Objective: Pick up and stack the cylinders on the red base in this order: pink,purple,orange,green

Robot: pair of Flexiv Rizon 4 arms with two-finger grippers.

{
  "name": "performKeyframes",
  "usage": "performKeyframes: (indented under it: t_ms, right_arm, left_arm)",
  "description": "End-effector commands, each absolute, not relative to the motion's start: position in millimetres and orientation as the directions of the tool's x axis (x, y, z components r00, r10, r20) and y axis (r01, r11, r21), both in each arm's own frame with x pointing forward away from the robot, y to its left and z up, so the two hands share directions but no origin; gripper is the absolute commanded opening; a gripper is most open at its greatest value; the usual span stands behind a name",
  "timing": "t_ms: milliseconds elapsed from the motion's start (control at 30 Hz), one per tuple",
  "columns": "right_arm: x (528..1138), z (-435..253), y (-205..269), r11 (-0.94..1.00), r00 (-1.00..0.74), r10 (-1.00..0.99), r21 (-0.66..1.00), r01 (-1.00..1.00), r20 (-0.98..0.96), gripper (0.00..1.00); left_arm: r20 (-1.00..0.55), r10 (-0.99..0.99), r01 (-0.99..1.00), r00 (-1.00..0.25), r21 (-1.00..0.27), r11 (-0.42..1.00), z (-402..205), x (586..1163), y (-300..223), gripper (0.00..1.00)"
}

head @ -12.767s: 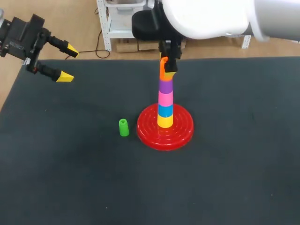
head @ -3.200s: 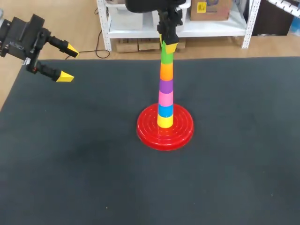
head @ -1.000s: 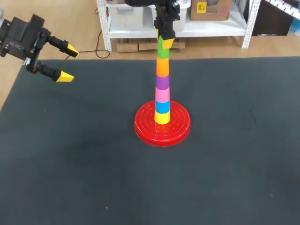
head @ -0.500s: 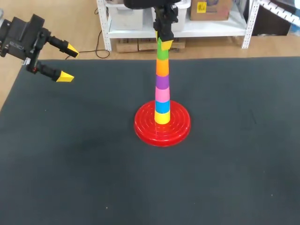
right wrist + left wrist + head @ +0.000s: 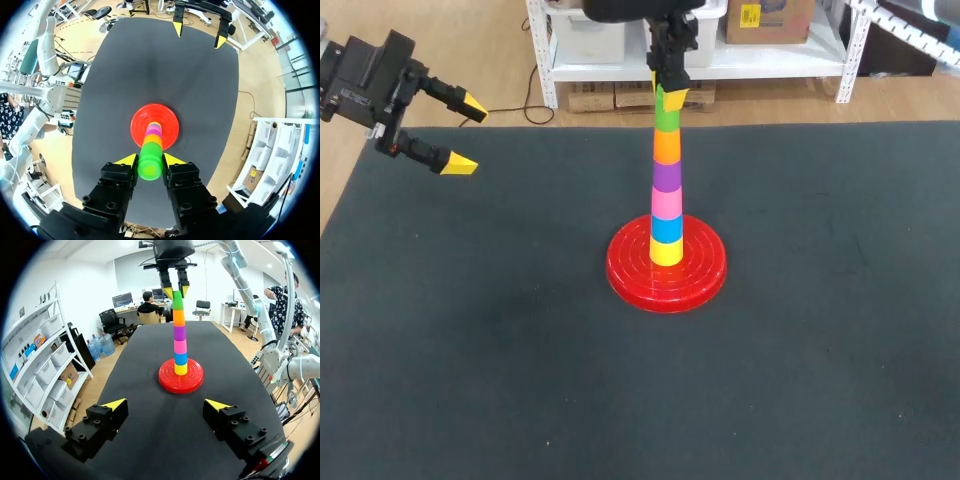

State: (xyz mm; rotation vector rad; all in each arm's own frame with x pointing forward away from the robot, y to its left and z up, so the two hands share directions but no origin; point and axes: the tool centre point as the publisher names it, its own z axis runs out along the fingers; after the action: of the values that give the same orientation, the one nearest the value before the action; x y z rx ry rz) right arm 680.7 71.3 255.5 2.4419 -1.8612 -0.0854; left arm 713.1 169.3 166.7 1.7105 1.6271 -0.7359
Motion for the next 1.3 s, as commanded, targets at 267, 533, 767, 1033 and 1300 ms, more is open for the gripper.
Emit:
performKeyframes:
  t_ms: [267, 533, 767, 1033, 1300]
  right_arm:
    - [679.5, 248.6, 69.7, -0.261, 0.262, -0.965, 0.094, -0.961, -0.004, 0.29]
    - [673.9, 252.7, 67.2, -0.261, 0.26, -0.965, 0.085, -0.962, -0.02, 1.0]
    - [674.1, 263.9, 63.7, -0.254, 0.252, -0.967, 0.059, -0.965, -0.047, 1.0]
    - [676.4, 273.5, 42.6, -0.191, 0.185, -0.975, 0.031, -0.981, -0.125, 1.0]
    - [673.0, 262.9, 21.8, -0.123, 0.116, -0.978, 0.028, -0.992, -0.171, 1.0]
  left_arm:
    - [-0.775, 0.628, 0.997, 0.07, 0.08, -0.013, 166.1, 713.6, 169.7, 1.0]
    - [-0.775, 0.628, 0.997, 0.07, 0.08, -0.013, 166.1, 713.6, 169.7, 1.0]
    - [-0.775, 0.628, 0.997, 0.07, 0.08, -0.013, 166.1, 713.6, 169.7, 1.0]
    - [-0.775, 0.628, 0.997, 0.07, 0.08, -0.013, 166.1, 713.6, 169.7, 1.0]
    - [-0.775, 0.628, 0.997, 0.07, 0.08, -0.013, 166.1, 713.6, 169.7, 1.0]
